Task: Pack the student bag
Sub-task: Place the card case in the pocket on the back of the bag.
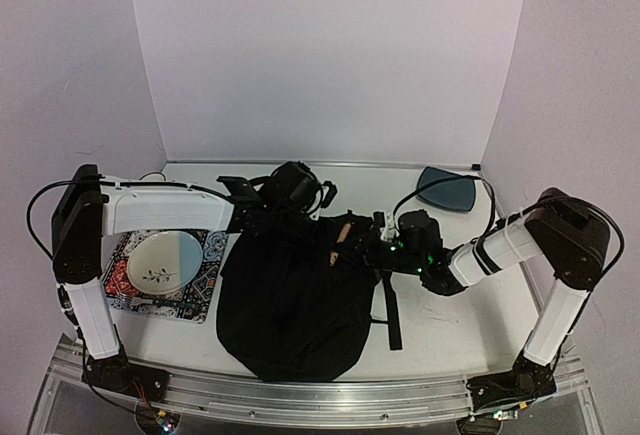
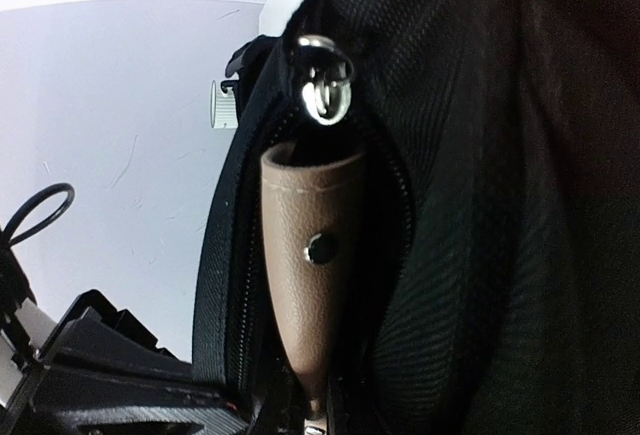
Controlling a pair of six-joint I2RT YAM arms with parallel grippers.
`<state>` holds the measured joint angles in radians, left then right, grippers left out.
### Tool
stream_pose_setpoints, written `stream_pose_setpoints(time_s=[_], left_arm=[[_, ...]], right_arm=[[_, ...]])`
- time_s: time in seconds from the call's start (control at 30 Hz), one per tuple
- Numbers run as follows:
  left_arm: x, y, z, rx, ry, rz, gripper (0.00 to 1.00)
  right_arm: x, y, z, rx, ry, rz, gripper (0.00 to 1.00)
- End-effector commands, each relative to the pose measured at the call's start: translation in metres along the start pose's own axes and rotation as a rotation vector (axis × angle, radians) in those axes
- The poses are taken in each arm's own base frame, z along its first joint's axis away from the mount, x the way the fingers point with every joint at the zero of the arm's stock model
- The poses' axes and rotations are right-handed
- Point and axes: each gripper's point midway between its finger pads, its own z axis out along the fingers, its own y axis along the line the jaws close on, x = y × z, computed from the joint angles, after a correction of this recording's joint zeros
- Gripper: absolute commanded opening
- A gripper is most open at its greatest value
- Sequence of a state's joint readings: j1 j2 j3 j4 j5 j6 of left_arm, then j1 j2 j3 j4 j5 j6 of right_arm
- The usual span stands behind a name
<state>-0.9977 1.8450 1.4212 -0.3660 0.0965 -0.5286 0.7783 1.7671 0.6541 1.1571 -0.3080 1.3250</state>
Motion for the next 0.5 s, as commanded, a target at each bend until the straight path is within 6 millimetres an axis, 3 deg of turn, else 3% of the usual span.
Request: stream_pose_setpoints(time_s=[0.0,0.13,0.23,0.33,0.4,0.47], left_arm=[[-0.075,-0.096,-0.061,0.312,-0.241,0.128,0.0],[-0.061,-0.098,-0.049,0.328,-0.197,0.154,0.0],[-0.066,-0.068,-0.055,0.171,-0.231,0.156,0.0],[-0.079,-0.034,-0.07,0.047,-0.291,0.128,0.0],[-0.082,-0.024,-0.071,0.038,-0.292,0.119,0.0],[-0.08,-0.028,-0.064,0.074,-0.271,0.132,0.0]], right_arm=[[0.003,0.031,0.016,-0.097,0.01,-0.009,0.0],[0.003,0.035,0.031,-0.086,0.035,-0.045,0.0],[0.018,0.04,0.041,-0.069,0.104,-0.099,0.0],[0.031,0.039,0.034,-0.051,0.166,-0.133,0.0],[0.035,0.04,0.029,-0.055,0.185,-0.143,0.0],[0.038,0.041,0.029,-0.056,0.206,-0.154,0.0]])
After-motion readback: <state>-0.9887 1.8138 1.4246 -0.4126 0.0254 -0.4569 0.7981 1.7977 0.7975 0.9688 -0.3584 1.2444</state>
